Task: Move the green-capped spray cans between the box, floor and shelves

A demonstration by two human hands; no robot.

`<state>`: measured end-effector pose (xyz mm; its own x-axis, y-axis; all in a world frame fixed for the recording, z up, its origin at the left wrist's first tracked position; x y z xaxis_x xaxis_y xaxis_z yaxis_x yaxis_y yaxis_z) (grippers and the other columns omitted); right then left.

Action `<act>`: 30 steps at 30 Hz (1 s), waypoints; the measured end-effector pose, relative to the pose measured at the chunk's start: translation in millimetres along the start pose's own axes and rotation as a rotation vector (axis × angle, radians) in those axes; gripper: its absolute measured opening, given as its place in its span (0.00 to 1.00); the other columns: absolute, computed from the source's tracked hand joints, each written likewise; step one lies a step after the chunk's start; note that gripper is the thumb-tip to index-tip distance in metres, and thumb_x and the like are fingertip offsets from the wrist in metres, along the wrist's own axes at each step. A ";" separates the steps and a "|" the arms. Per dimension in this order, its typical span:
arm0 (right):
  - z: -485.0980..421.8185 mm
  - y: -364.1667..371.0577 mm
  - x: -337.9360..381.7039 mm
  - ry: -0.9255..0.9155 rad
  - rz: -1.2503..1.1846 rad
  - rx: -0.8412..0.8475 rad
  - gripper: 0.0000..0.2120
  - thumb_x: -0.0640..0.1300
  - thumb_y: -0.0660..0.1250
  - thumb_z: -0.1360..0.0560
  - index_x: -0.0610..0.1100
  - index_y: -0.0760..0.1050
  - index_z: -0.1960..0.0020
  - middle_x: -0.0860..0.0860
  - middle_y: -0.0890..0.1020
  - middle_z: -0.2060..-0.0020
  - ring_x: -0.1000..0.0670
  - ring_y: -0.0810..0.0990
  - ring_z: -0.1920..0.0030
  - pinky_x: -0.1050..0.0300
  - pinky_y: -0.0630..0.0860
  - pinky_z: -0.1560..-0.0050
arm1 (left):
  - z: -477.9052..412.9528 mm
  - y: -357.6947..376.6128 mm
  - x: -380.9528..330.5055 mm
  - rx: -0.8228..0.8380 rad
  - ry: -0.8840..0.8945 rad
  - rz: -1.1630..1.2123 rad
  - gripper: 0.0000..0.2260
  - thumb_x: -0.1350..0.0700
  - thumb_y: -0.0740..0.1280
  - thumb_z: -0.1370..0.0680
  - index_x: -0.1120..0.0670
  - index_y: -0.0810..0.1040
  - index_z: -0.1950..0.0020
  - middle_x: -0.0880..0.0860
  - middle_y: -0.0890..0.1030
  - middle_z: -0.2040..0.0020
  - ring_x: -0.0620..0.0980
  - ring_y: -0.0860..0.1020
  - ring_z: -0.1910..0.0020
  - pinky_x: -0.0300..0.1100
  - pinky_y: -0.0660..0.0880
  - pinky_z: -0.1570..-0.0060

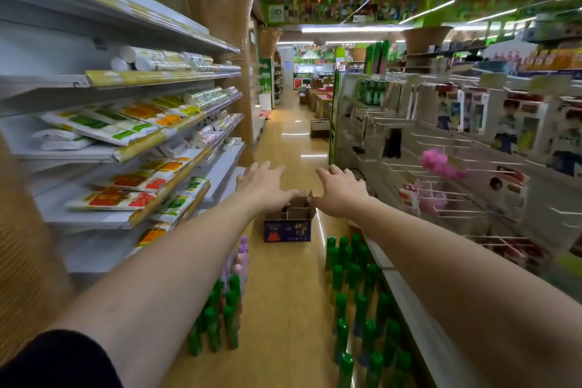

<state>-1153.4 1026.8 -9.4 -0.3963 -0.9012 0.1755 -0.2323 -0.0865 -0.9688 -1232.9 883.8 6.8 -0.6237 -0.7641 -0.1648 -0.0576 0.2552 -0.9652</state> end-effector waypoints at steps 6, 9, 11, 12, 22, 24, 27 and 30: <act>-119.4 41.2 -5.2 0.025 -0.004 0.014 0.40 0.62 0.67 0.23 0.53 0.53 0.19 0.45 0.55 0.19 0.37 0.52 0.20 0.30 0.53 0.24 | -118.6 39.5 36.7 -0.005 0.015 0.003 0.35 0.34 0.63 0.22 0.46 0.59 0.19 0.55 0.58 0.19 0.59 0.54 0.20 0.62 0.56 0.24; -186.7 57.4 0.9 0.044 0.003 0.016 0.40 0.62 0.67 0.23 0.53 0.53 0.19 0.44 0.55 0.19 0.37 0.52 0.20 0.30 0.53 0.24 | -188.0 50.7 63.5 -0.007 0.030 0.007 0.35 0.33 0.63 0.22 0.46 0.59 0.19 0.55 0.59 0.19 0.59 0.55 0.20 0.61 0.58 0.25; -232.2 65.7 7.4 0.050 0.004 0.021 0.40 0.62 0.67 0.23 0.54 0.53 0.18 0.45 0.55 0.19 0.37 0.52 0.20 0.30 0.53 0.24 | -236.3 54.4 82.3 0.001 0.031 0.019 0.35 0.33 0.63 0.22 0.46 0.59 0.19 0.55 0.59 0.19 0.59 0.56 0.20 0.61 0.59 0.25; -255.2 67.5 10.2 0.054 0.007 0.015 0.40 0.62 0.67 0.23 0.54 0.53 0.19 0.45 0.55 0.19 0.37 0.52 0.20 0.30 0.54 0.24 | -259.9 55.0 91.3 0.000 0.028 0.027 0.35 0.33 0.63 0.22 0.46 0.59 0.19 0.55 0.59 0.19 0.59 0.56 0.20 0.61 0.59 0.25; -429.8 92.1 14.6 0.099 -0.020 -0.008 0.39 0.62 0.67 0.23 0.54 0.54 0.19 0.45 0.57 0.20 0.38 0.54 0.20 0.31 0.55 0.24 | -430.2 80.5 138.3 0.026 0.060 0.018 0.35 0.34 0.63 0.22 0.46 0.60 0.19 0.55 0.58 0.19 0.59 0.54 0.20 0.62 0.56 0.24; -458.0 100.0 12.7 0.097 -0.020 -0.001 0.38 0.62 0.67 0.23 0.54 0.53 0.19 0.45 0.56 0.19 0.37 0.53 0.20 0.31 0.55 0.24 | -458.2 90.0 146.1 0.031 0.053 0.026 0.35 0.34 0.63 0.22 0.46 0.59 0.19 0.55 0.58 0.18 0.59 0.53 0.20 0.62 0.56 0.24; -500.8 113.3 7.0 0.075 -0.018 0.011 0.38 0.62 0.66 0.22 0.53 0.53 0.19 0.44 0.55 0.19 0.37 0.53 0.20 0.31 0.55 0.24 | -499.8 104.6 155.5 0.041 0.047 0.034 0.35 0.33 0.63 0.22 0.46 0.59 0.19 0.55 0.57 0.18 0.59 0.53 0.20 0.62 0.57 0.24; -546.2 124.5 -2.5 0.053 -0.017 0.003 0.38 0.62 0.66 0.22 0.53 0.53 0.19 0.43 0.55 0.19 0.37 0.53 0.21 0.30 0.55 0.25 | -541.2 120.8 160.1 0.032 0.030 0.026 0.35 0.33 0.63 0.22 0.45 0.59 0.19 0.55 0.58 0.19 0.59 0.54 0.20 0.62 0.58 0.25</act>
<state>-1666.5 1250.3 -34.9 -0.4393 -0.8756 0.2008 -0.2364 -0.1030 -0.9662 -1761.6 1113.0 -26.2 -0.6476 -0.7393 -0.1844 -0.0162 0.2552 -0.9668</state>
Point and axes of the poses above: each hand's wrist, its own z-axis away from the middle knuckle, its own y-axis out of the palm, x = y × z, the point moved 7 cm from there along -z, towards the middle knuckle
